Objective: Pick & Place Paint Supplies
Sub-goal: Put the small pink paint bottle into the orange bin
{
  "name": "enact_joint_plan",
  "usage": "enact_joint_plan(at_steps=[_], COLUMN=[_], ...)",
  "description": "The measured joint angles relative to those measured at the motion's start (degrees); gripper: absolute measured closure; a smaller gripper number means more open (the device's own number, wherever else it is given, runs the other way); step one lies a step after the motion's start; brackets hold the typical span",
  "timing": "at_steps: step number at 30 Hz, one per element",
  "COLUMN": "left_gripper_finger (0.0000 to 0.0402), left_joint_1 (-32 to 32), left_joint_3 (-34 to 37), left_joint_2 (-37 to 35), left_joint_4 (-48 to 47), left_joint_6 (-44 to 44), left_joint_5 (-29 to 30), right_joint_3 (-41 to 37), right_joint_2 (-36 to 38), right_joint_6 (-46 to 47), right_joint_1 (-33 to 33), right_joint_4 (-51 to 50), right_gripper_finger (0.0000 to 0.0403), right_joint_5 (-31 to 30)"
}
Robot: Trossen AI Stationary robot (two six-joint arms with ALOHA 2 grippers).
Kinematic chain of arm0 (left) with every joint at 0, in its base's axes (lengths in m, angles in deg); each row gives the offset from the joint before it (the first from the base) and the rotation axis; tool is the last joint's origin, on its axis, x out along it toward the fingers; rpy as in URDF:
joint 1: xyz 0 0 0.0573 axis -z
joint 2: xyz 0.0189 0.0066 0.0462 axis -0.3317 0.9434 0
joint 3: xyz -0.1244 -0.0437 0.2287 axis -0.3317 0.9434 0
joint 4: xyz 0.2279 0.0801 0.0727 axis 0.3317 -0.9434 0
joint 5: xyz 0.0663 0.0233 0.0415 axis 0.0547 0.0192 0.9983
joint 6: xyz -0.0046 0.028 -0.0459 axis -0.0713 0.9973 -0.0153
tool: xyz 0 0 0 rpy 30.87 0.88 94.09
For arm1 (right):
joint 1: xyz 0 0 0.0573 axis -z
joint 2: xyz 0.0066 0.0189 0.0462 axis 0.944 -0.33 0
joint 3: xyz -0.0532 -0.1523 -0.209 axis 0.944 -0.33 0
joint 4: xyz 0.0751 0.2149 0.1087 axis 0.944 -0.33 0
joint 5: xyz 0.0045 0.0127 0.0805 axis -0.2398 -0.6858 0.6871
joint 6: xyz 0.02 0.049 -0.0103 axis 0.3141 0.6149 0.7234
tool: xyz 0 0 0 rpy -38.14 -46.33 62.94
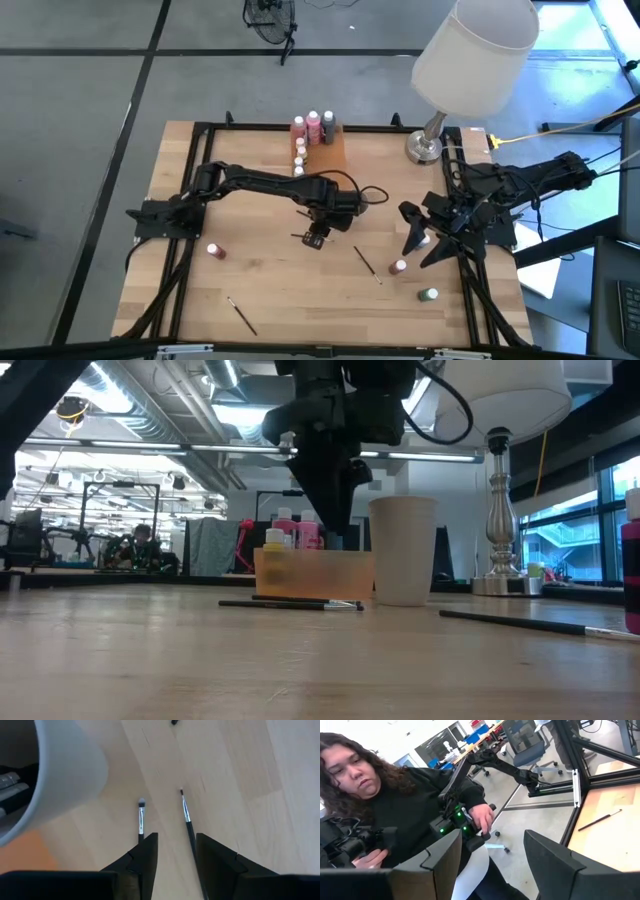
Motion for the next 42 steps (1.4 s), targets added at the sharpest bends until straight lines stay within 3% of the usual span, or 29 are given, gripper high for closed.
enact_joint_plan(at_steps=[16,34,42], left_gripper_finger=[0.0205,0.0214,0.0217], left_joint_1=[-1.1,-1.5,-1.4], left_joint_3=[0.0,0.2,0.2], left_joint_2=[0.0,0.5,0.5], left_joint_4=[-1.1,1.2,-2.2], left_joint_6=[-0.6,0.8,-4.5], left_joint_5=[-1.7,1.1,1.4], right_joint_3=[0.0,0.0,0.0], right_joint_2=[0.0,0.0,0.0], right_joint_6=[0.0,0.0,0.0], right_joint_1=[0.0,0.0,0.0], right_joint_4=[0.5,0.4,-0.3], right_gripper_finger=[0.0183,0.0183,0.0183], right_joint_5=[-0.5,-1.9,-1.9])
